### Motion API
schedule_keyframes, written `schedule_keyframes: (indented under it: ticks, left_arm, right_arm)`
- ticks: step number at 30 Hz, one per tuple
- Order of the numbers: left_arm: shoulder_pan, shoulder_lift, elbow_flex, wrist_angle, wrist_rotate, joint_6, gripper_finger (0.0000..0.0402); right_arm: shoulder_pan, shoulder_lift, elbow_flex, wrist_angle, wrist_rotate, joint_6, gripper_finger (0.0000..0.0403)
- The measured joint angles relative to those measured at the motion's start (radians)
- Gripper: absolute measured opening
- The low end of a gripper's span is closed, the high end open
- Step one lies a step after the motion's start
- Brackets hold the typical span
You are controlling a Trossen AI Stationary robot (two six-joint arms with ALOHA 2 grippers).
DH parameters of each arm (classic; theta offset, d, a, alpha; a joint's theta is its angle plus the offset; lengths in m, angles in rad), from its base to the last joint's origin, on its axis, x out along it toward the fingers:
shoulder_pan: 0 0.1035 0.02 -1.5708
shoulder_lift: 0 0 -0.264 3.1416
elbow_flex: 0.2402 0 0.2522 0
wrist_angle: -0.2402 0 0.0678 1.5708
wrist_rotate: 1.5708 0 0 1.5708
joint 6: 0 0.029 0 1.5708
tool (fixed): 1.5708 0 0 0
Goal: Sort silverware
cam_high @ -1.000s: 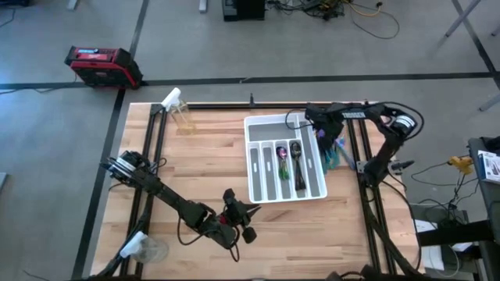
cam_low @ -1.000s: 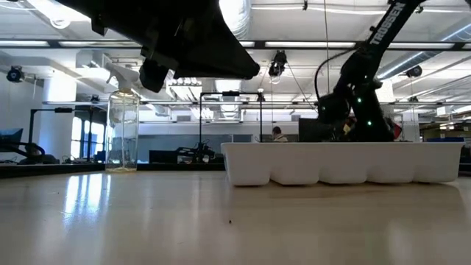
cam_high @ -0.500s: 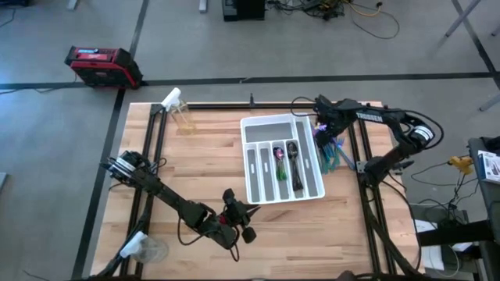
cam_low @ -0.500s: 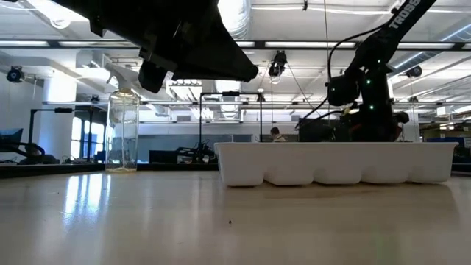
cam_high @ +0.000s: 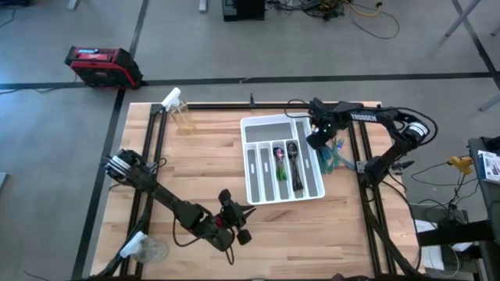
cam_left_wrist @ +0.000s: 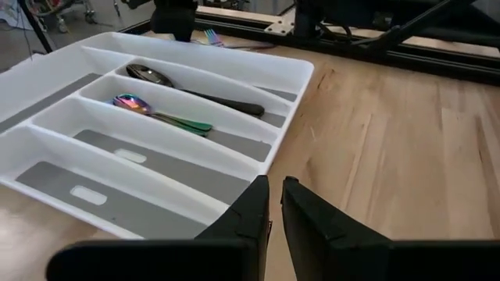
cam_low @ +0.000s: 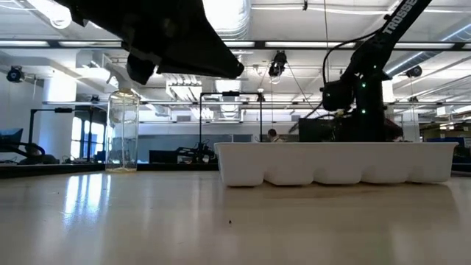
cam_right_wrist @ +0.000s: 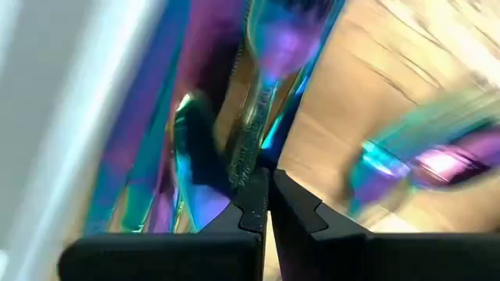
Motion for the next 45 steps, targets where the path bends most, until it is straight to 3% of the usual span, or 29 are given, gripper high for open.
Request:
schedule_keyframes:
  ticks: [2,7,9,16,24,27,32,35,38,45]
  left_arm:
    - [-0.002,-0.015,0.0,-0.02,-0.001,-0.001,0.0025]
    - [-0.004,-0.028,0.0,-0.043,-0.01,-0.001,0.0025]
    - [-0.002,-0.029,0.0,-0.042,-0.012,-0.001,0.0025]
    - [0.003,-0.029,0.0,-0.042,-0.018,-0.017,0.0025]
    - [-0.025,-0.029,0.0,-0.042,0.026,-0.023,0.0025]
    - [-0.033,-0.029,0.0,-0.041,0.026,-0.023,0.0025]
    - [-0.038,-0.029,0.0,-0.042,0.026,-0.03,0.0025]
    - [-0.04,-0.029,0.0,-0.043,0.026,-0.031,0.0025]
    - [-0.039,-0.029,0.0,-0.047,0.026,-0.025,0.0025]
    - [-0.039,-0.029,0.0,-0.047,0.018,-0.028,0.0025]
  right_arm:
    - [0.019,-0.028,-0.002,-0.008,0.031,-0.001,0.0]
    - [0.011,-0.056,-0.008,-0.076,0.253,0.074,0.0]
    - [-0.002,-0.053,-0.018,-0.086,0.297,0.114,0.0]
    - [-0.068,-0.019,-0.041,-0.064,0.289,0.182,0.0012]
    - [-0.106,-0.021,-0.039,-0.028,0.184,0.262,0.0114]
    - [-0.105,-0.02,-0.039,-0.011,0.17,0.322,0.0133]
    - [-0.104,0.007,-0.036,0.005,0.171,0.427,0.0117]
    - [-0.091,0.018,-0.037,0.018,0.135,0.401,0.0095]
    - [-0.076,0.003,-0.039,0.016,0.177,0.403,0.0082]
    - [-0.079,-0.055,-0.042,-0.006,0.193,0.405,0.0101]
